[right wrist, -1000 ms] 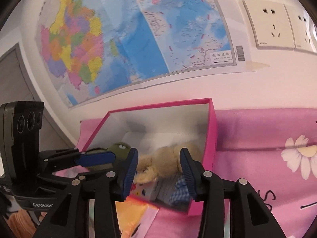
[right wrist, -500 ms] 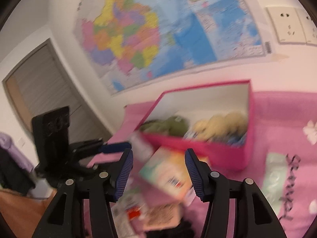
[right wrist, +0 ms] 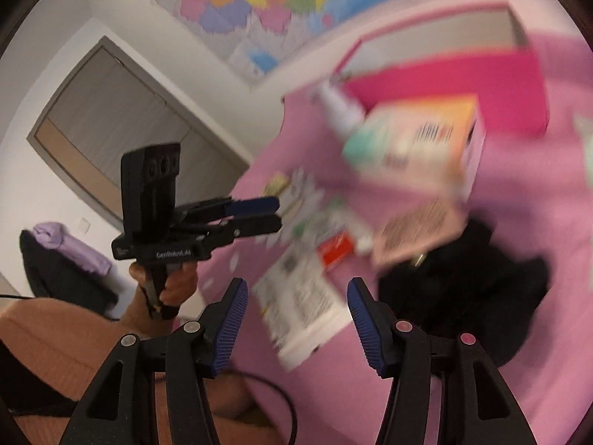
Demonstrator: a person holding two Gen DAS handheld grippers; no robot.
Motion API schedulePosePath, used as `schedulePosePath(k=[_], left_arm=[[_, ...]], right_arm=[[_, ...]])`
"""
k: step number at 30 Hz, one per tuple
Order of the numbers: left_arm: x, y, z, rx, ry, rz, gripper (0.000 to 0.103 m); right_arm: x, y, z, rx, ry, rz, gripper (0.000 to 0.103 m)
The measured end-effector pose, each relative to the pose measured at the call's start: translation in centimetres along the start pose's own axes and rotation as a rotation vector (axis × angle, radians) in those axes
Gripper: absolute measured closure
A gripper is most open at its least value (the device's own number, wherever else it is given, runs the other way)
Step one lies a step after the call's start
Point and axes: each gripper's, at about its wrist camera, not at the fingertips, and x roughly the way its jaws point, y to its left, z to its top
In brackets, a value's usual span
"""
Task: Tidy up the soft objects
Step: 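Move the right gripper back to the pile toward the white printed packet, then grasp the white printed packet edge with the right gripper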
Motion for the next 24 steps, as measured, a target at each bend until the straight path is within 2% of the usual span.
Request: schedulePosePath(k=[6,10,14,18,22,24], left_arm=[[0.4,0.3,-2.2,-0.002,0.073,0.004,0.050],[0.4,0.5,-3.4,-0.014,0.103,-0.017,0.049],[0.6,0.2,-4.0,-0.011,0.120,-0.038,0.044],[0.6,-0.4,-4.4,0.007,0.121,-0.046,0.043],[0.4,-0.3,-4.9,-0.027,0.115,-0.132,0.042],[0.4,-0.6,-5.1,-0.021,0.111,-0.125,0.042]], right_arm=[[3.1,0.0,-2.4,0.024,0.091,-0.054,0.046],[4.3,-0.1,-3.0,0.048,0.108,-0.067,0.046],[4.4,0.3,-3.2,0.042,0.094,-0.088,0.046],[5.2,0.7,-3.1,0.015,0.087,-0.110,0.044],[5.3,0.4,-3.0,0.031,0.068,-0.100,0.044],[5.5,0.2,-2.9,0.051,0.056,-0.089,0.044]])
